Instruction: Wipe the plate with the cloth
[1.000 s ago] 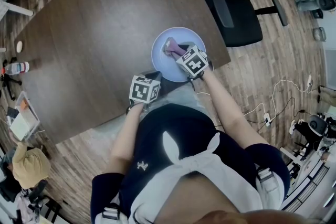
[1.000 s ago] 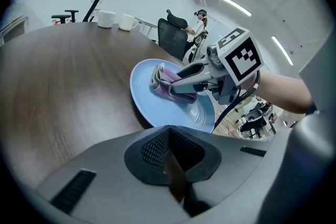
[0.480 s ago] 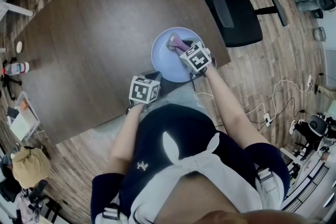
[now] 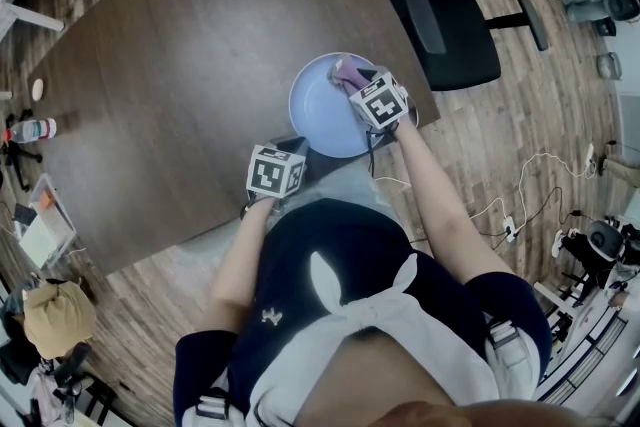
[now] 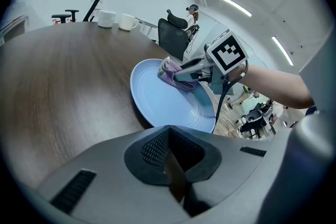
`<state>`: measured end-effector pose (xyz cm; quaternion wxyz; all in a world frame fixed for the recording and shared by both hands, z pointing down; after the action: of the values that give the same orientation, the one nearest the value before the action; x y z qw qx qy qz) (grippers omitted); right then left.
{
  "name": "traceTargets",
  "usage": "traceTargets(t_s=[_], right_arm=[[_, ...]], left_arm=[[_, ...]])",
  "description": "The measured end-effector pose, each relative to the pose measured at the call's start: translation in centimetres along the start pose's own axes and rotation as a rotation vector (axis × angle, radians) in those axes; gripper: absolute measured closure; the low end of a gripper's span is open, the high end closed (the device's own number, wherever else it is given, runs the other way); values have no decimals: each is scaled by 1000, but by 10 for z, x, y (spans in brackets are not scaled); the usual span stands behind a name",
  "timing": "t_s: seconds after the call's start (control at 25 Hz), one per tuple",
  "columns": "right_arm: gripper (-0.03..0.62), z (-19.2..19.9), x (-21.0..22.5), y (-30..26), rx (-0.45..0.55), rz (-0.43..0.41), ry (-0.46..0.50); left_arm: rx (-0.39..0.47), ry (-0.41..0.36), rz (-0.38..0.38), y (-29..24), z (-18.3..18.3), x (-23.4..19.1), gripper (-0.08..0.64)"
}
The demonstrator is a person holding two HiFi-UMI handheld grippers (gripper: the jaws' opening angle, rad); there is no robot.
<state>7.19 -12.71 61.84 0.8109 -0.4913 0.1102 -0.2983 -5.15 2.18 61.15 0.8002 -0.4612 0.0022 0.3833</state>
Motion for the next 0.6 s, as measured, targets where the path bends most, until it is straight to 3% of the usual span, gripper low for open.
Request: traceTargets(t_s=[0.28, 0.6], right_arm=[[453, -1, 3, 0, -5, 18, 11], [453, 10, 5, 1, 24, 7, -117]], left_arm=[[1, 3, -1, 0, 0, -1, 554], [5, 9, -2, 1, 1, -2, 554]])
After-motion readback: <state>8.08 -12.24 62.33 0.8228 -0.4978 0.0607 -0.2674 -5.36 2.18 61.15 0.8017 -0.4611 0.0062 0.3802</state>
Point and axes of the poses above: the fingertips, and each gripper's own axes: y backward along the fingers, x to its right, z out of its underside, the point moved 3 cm from there along y, backward along the fingers, and after that the axes turned 15 degrees about -y, right-handed, at the moved point
